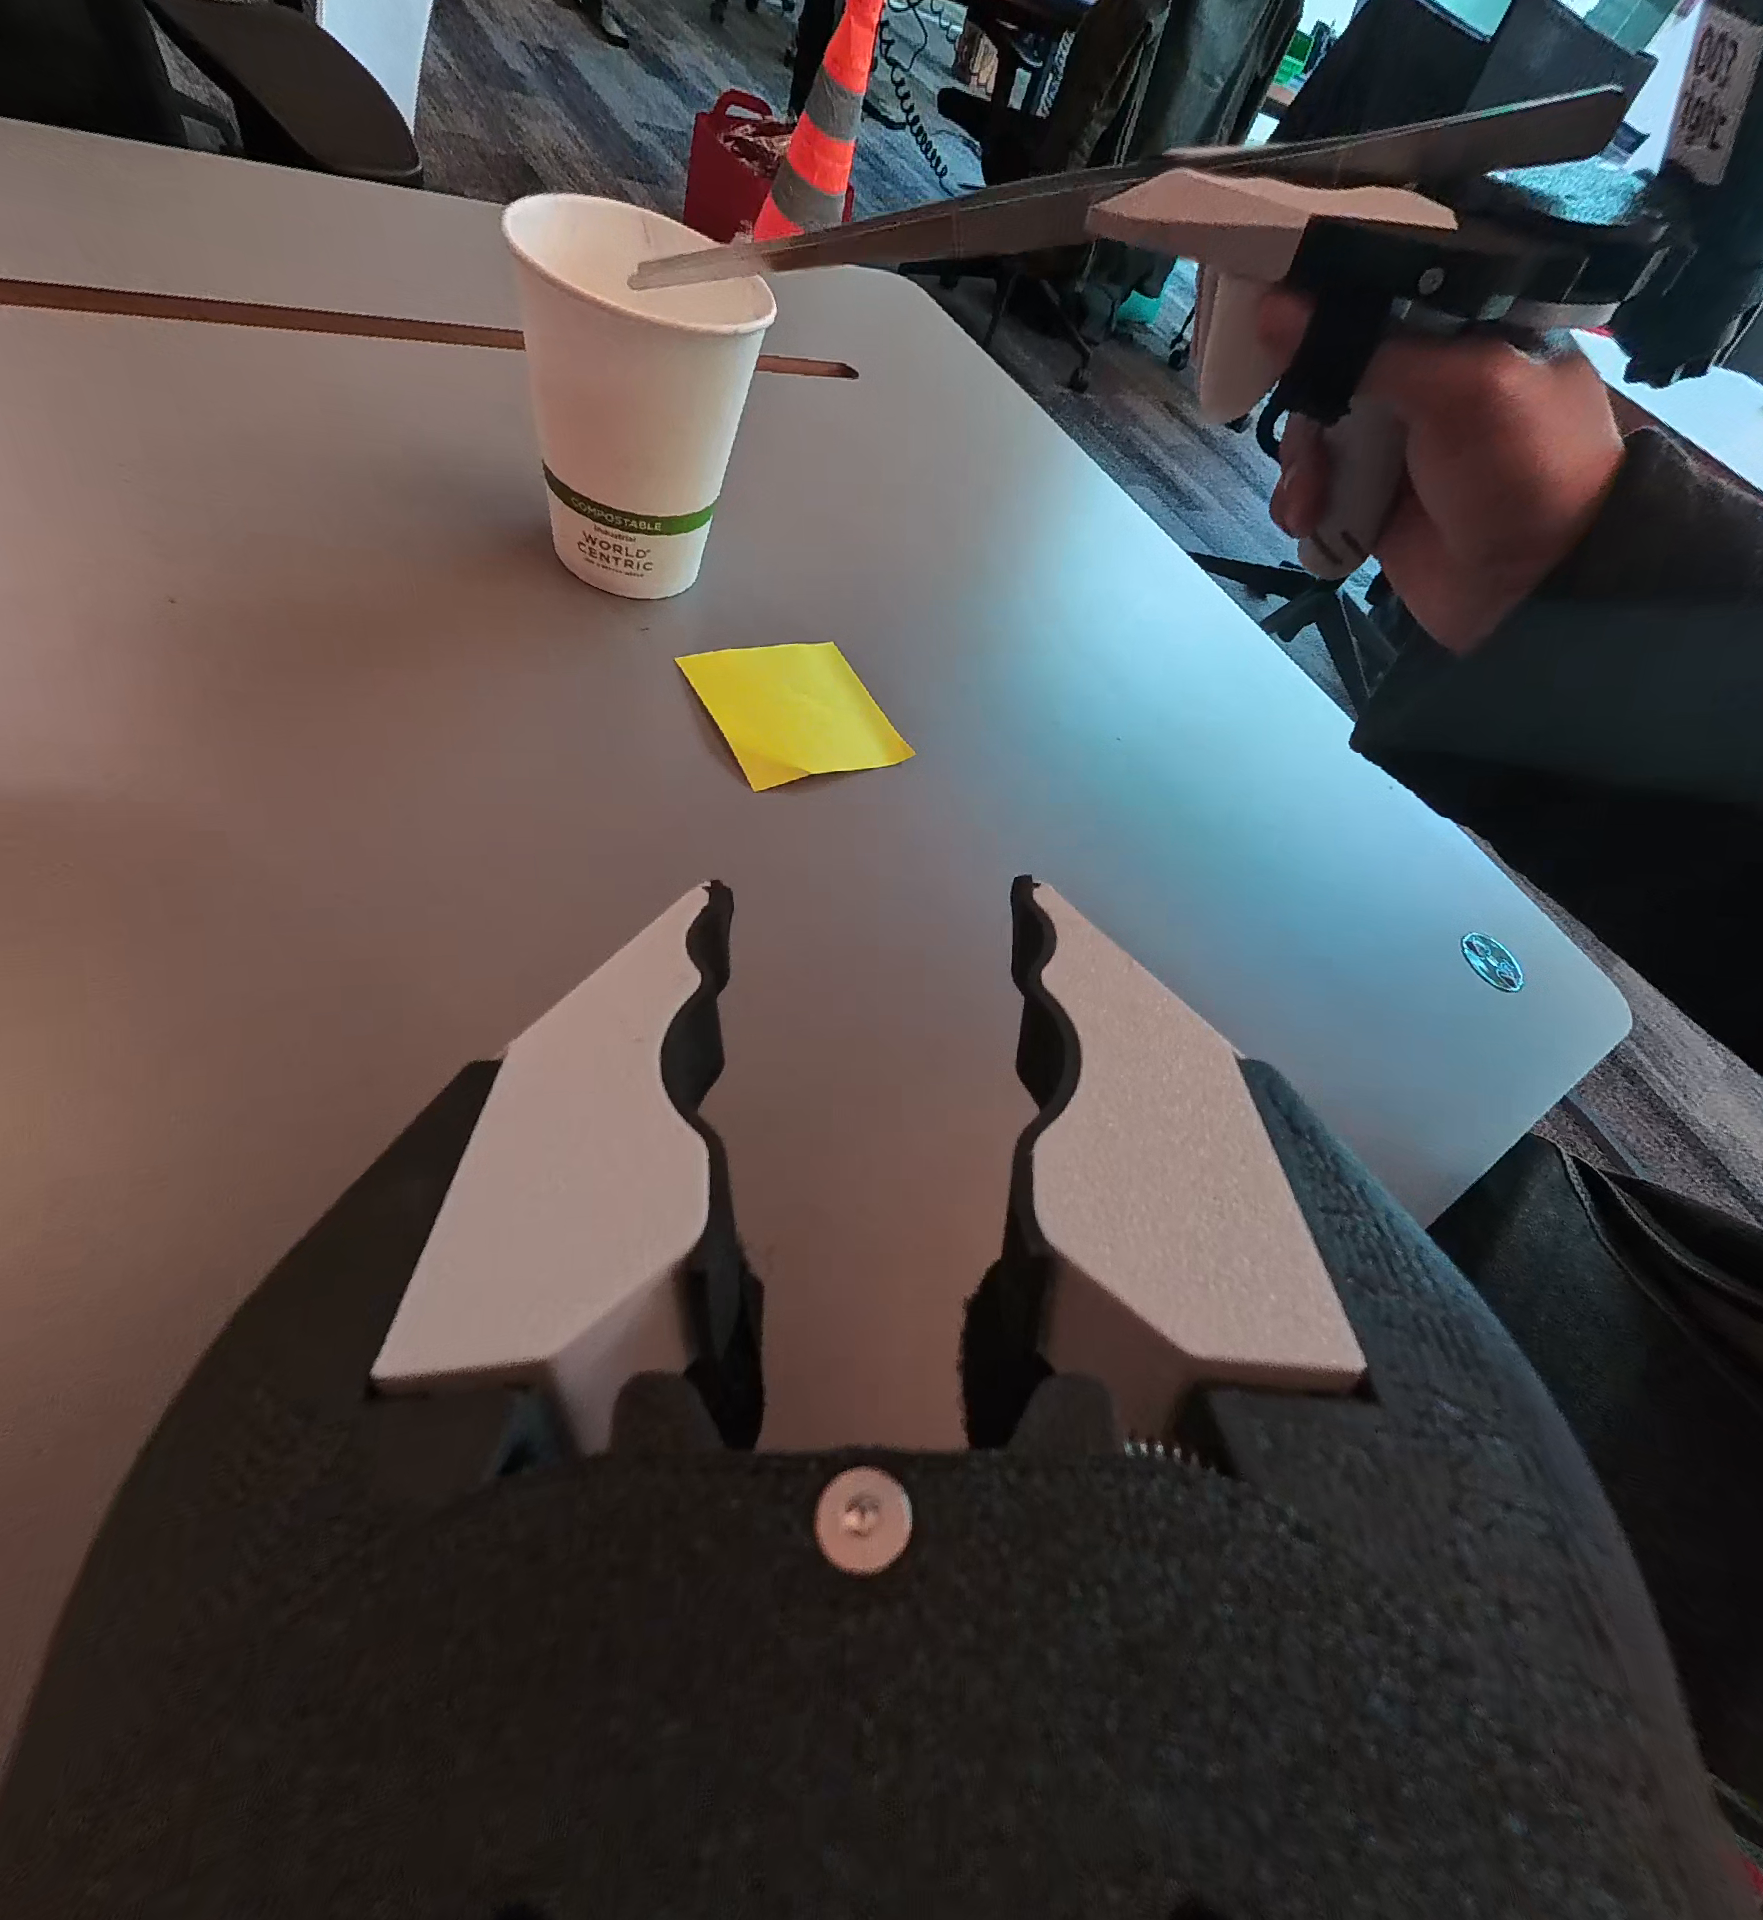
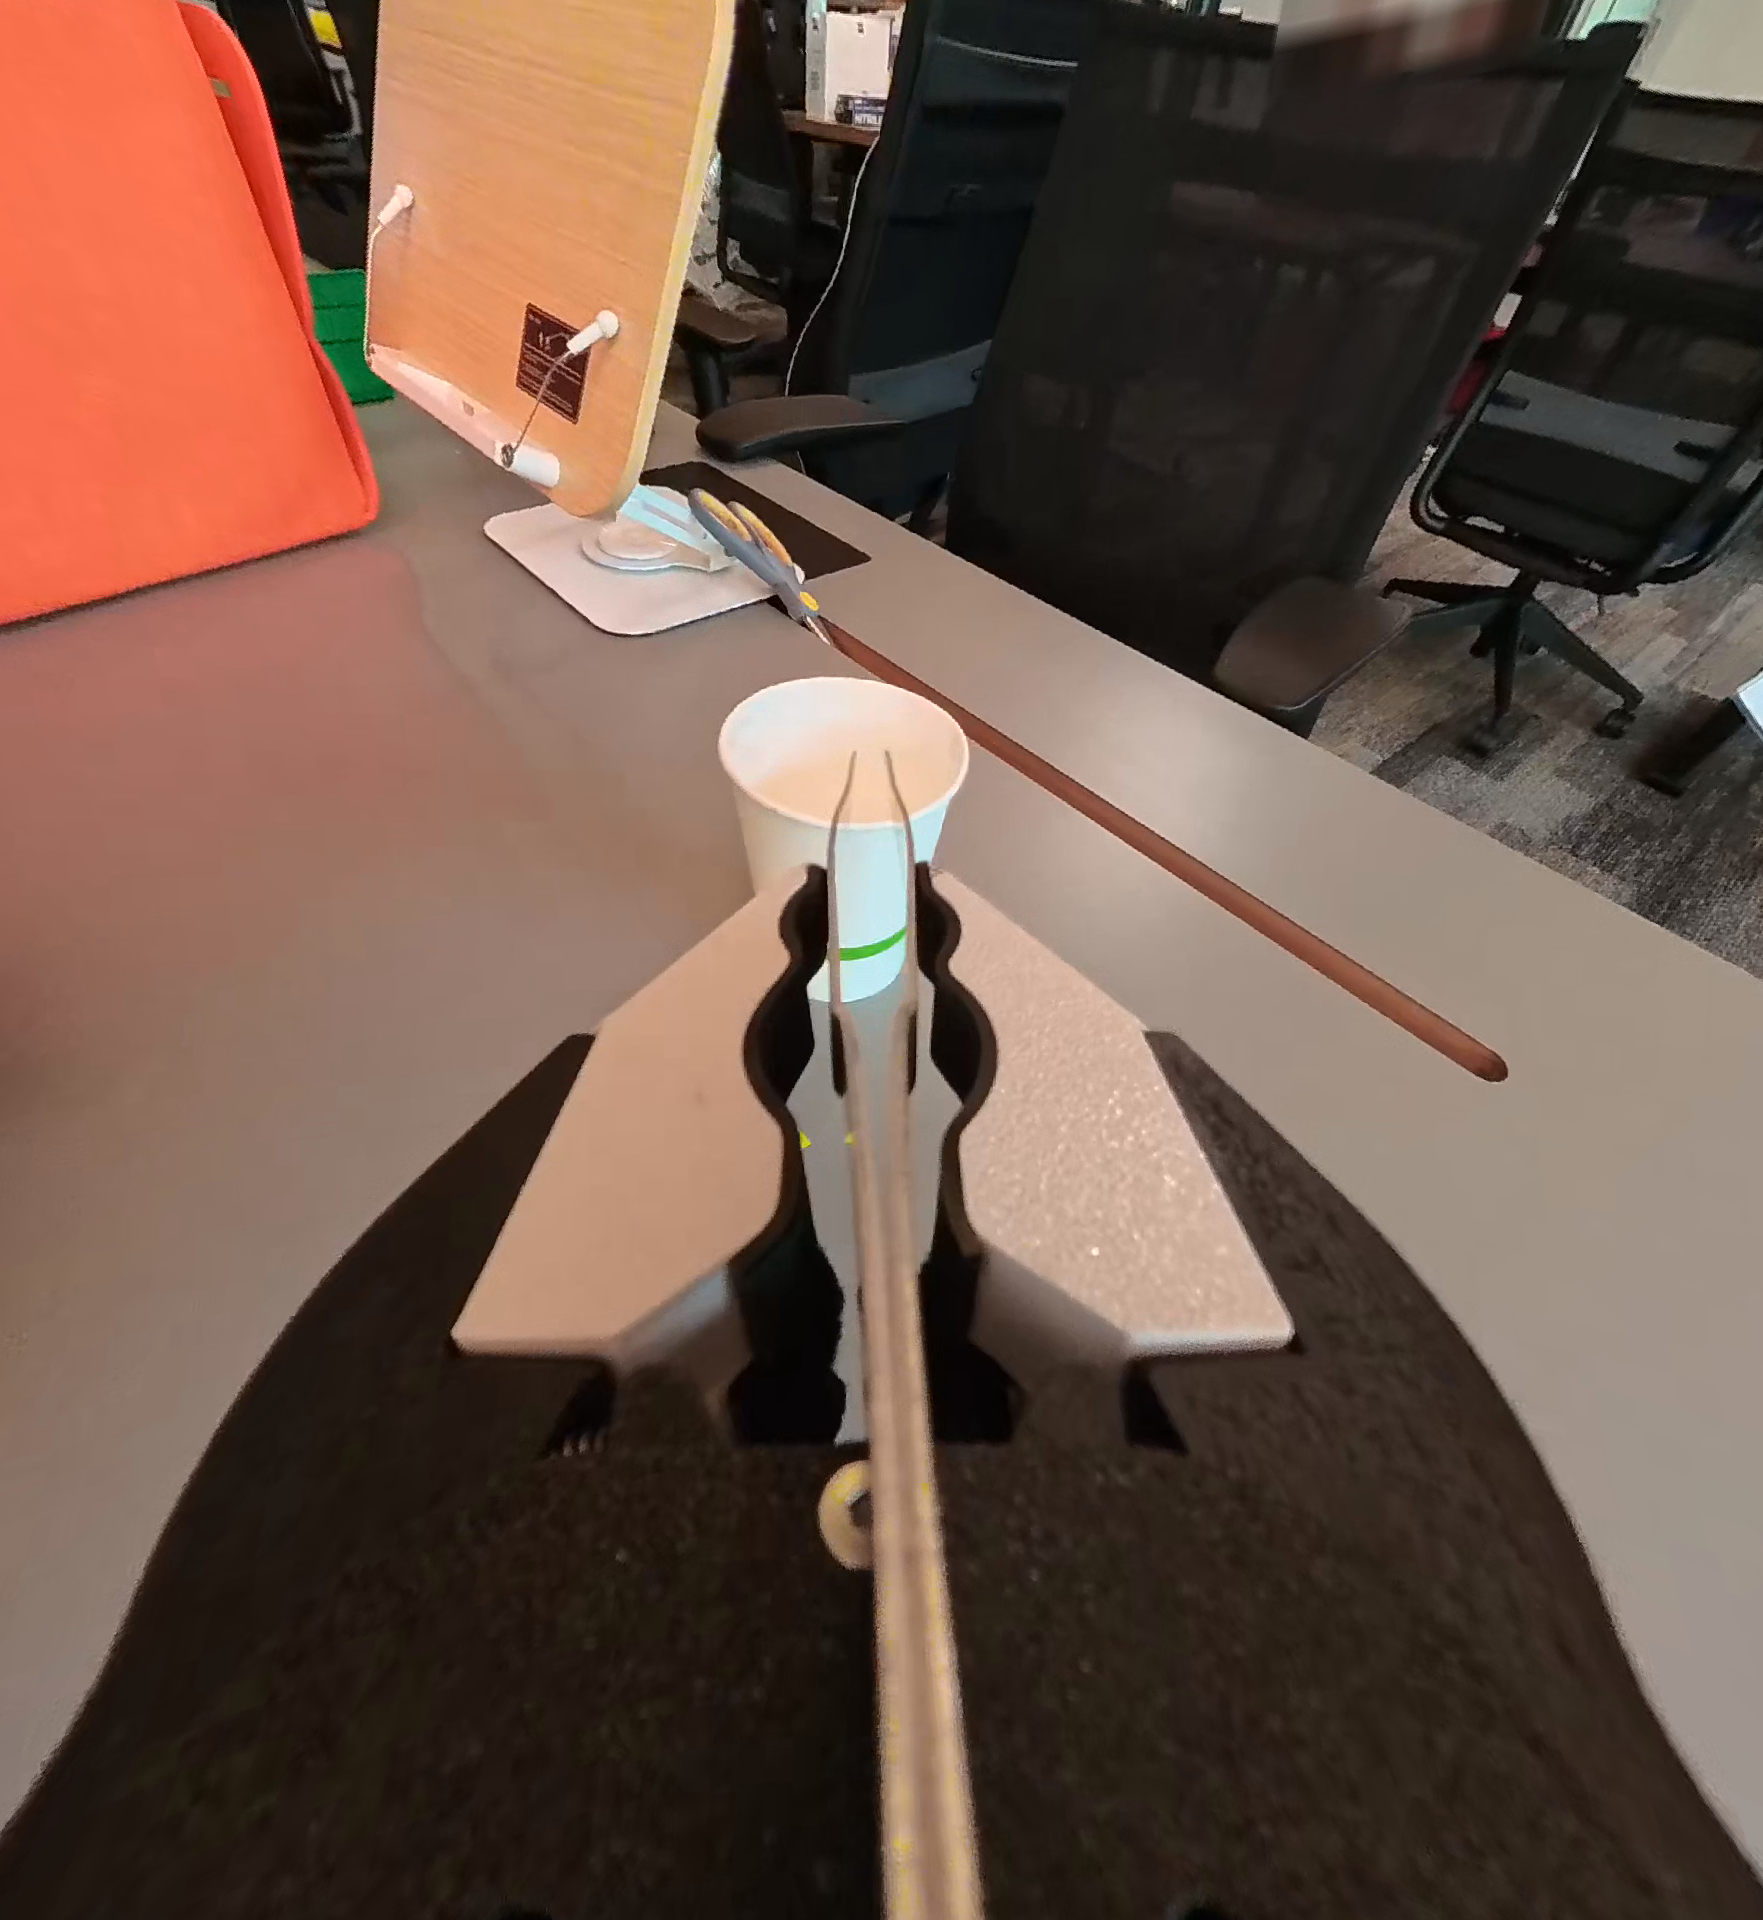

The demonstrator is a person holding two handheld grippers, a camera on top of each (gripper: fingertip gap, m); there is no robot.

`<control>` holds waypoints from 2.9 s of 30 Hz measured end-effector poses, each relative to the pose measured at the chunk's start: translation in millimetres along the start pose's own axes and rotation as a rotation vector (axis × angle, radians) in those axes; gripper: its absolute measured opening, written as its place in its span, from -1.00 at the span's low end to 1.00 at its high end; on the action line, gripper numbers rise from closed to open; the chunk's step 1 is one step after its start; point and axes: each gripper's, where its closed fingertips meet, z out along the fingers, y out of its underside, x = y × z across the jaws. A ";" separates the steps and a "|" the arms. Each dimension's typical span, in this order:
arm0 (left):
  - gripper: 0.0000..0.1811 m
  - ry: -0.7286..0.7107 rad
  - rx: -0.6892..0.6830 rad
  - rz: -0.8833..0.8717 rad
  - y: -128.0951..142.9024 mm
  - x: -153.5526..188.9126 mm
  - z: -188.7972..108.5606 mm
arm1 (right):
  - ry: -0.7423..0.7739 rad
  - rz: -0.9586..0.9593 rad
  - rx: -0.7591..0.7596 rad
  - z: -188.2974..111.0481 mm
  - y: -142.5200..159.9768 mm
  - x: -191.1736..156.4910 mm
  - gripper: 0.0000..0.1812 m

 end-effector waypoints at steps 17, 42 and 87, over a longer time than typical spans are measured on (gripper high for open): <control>-0.40 -0.008 0.000 0.026 -0.6 3.0 -2.1 | -0.202 -0.093 0.073 -85.2 17.8 -39.3 -0.80; -0.40 -0.010 -0.009 0.056 1.3 9.4 -0.1 | -0.240 -0.398 -0.096 -84.6 97.2 -87.1 -0.81; -0.40 -0.007 0.005 0.061 -2.2 13.4 -2.5 | -0.084 0.145 0.172 -56.6 -43.4 1.2 -0.91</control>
